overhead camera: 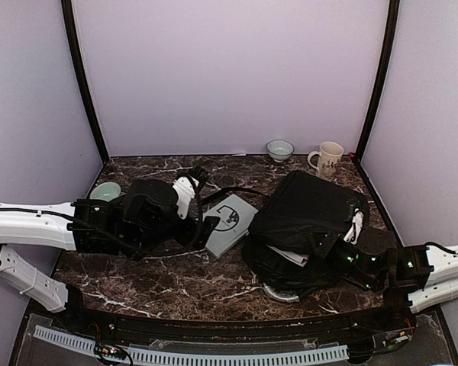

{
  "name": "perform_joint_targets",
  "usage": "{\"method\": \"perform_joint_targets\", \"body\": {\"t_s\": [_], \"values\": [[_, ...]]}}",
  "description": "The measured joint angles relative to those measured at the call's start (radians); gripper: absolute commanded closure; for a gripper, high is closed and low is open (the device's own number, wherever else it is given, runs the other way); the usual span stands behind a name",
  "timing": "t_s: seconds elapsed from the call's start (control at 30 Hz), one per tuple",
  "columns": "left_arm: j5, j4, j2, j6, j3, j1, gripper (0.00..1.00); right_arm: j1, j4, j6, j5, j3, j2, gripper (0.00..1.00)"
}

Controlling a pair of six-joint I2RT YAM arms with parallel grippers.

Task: Pack the student bag
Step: Adjust the book in the largest pocket of the bag, then adjust the student bag at the center of the board.

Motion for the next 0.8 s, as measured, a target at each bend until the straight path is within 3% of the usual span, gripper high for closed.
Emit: {"method": "perform_joint_targets", "body": {"t_s": [0.13,0.17,0.27,0.33,0.53,0.67,0.8], "values": [[-0.026,-0.071,-0.035,-0.054,-0.058,0.092,0.08,0.000,-0.046,0.024,0.031,-0.002,-0.024,0.97],[-0.029,-0.082,-0.037,-0.070,-0.072,0.119,0.08,0.002,-0.058,0.032,0.041,-0.005,-0.034,0.91],[-0.027,-0.088,-0.037,-0.119,-0.121,0.199,0.08,0.002,-0.079,0.042,0.050,-0.023,-0.064,0.59],[-0.021,-0.079,-0.039,-0.148,-0.155,0.240,0.09,0.002,-0.072,0.043,0.038,-0.039,-0.082,0.49],[0.028,-0.021,-0.040,-0.194,-0.243,0.364,0.13,0.010,0.097,-0.054,-0.227,-0.078,-0.089,0.37],[0.080,0.029,-0.009,-0.205,-0.249,0.418,0.16,0.095,0.144,-0.112,-0.287,-0.018,0.024,0.29],[0.142,0.066,0.028,-0.206,-0.253,0.426,0.32,0.154,0.103,-0.147,-0.290,0.138,0.217,0.28]]}}
